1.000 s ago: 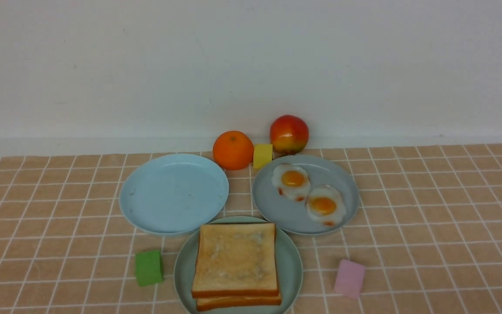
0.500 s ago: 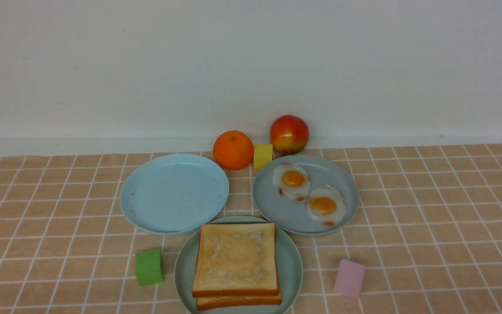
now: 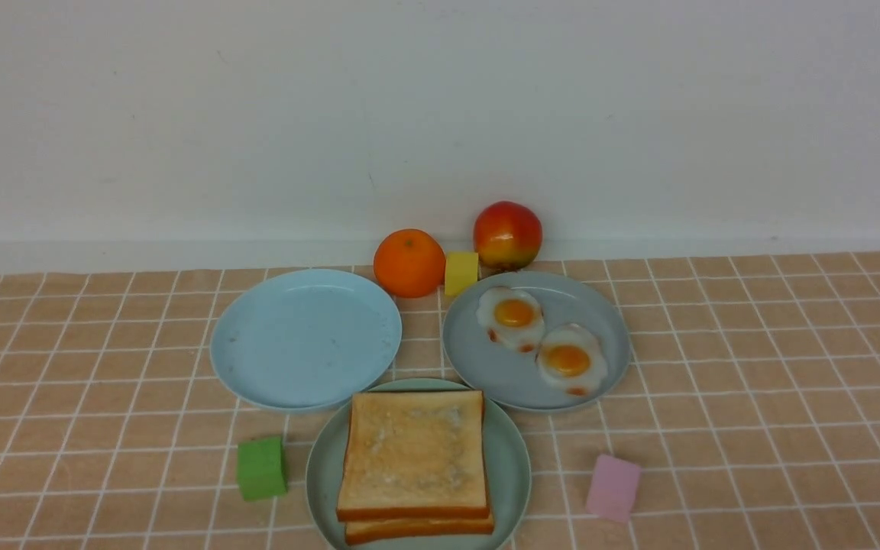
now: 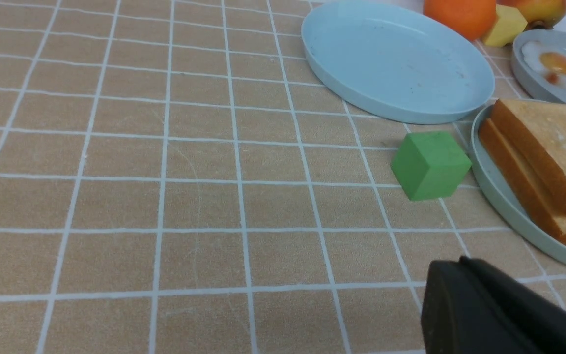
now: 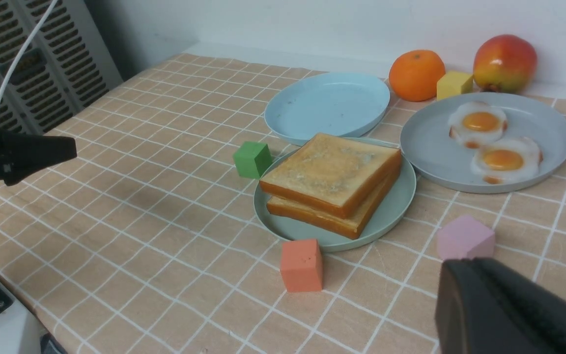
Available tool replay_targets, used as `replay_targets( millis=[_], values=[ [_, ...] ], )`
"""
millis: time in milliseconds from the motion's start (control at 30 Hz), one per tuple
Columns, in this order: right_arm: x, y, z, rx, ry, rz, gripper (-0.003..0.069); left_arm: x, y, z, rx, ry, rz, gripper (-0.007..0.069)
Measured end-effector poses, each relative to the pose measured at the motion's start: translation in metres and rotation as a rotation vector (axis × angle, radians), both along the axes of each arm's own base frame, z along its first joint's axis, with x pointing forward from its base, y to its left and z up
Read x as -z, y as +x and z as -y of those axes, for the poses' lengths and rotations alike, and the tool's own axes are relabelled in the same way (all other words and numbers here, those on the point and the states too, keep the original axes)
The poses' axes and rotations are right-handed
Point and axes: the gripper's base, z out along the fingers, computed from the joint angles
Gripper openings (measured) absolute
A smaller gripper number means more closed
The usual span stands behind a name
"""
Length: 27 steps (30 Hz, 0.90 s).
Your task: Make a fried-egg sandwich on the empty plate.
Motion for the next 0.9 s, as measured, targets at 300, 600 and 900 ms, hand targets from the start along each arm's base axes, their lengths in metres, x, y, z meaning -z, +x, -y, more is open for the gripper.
replay_targets(
  millis=[300, 600, 900],
  values=[
    [0.0000, 0.0000, 0.0000, 0.000, 0.000, 0.000, 0.0027, 0.0000, 0.0000, 0.0000, 0.000, 0.000, 0.000, -0.0001],
    [0.0000, 0.0000, 0.0000, 0.000, 0.000, 0.000, 0.0041, 0.0000, 0.0000, 0.0000, 0.000, 0.000, 0.000, 0.0011],
    [-0.0014, 0.0052, 0.0049, 0.098, -0.052, 0.062, 0.0055, 0.0000, 0.0000, 0.0000, 0.000, 0.000, 0.000, 0.0019]
  ],
)
